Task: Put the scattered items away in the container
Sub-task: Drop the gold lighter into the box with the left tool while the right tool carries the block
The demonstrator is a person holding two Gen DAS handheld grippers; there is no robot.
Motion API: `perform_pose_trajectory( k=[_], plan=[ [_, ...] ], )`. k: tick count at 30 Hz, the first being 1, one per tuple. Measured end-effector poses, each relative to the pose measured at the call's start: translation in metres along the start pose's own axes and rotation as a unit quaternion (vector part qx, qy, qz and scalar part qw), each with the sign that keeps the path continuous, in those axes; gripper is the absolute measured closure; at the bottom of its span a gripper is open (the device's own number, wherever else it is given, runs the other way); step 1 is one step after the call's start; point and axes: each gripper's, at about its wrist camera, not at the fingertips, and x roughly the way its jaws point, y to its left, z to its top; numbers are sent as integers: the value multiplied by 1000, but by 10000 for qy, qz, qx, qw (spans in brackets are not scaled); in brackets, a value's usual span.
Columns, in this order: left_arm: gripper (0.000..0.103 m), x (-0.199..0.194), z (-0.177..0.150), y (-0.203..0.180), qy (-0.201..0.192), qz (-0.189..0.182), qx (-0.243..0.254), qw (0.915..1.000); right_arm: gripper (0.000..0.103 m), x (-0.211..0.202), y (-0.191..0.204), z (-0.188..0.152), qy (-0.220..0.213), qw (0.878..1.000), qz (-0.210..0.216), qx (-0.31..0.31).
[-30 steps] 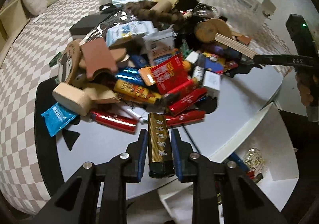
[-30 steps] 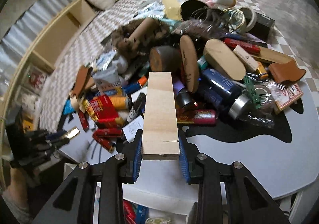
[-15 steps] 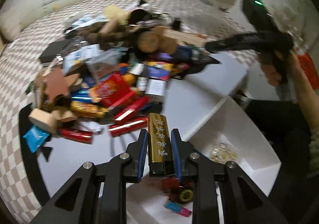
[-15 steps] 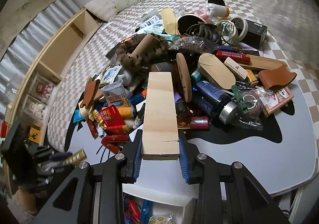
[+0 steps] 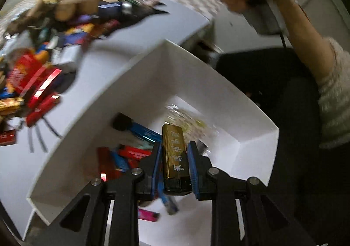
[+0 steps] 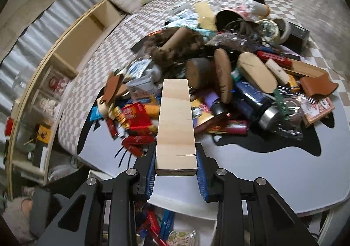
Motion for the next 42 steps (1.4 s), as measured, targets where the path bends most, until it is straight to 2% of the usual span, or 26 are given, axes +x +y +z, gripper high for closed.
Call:
perform_pose_trajectory(
  k=[9, 24, 34, 42],
  plan=[
    [79, 34, -9, -33, 592, -382, 466, 9964, 70, 14, 26, -11, 313, 9982, 218, -457],
    [79, 68, -37, -61, 1335, -263, 1104, 9845, 70, 20, 45, -26, 594, 9939, 342, -868],
    [79, 76, -42, -58, 1573, -151, 1122, 9810, 70, 30, 76, -49, 949, 9817, 565, -1549],
    [79, 78, -44, -60, 1711, -51, 1308, 9765, 70, 36, 87, -63, 1205, 9731, 800, -1795]
  ],
)
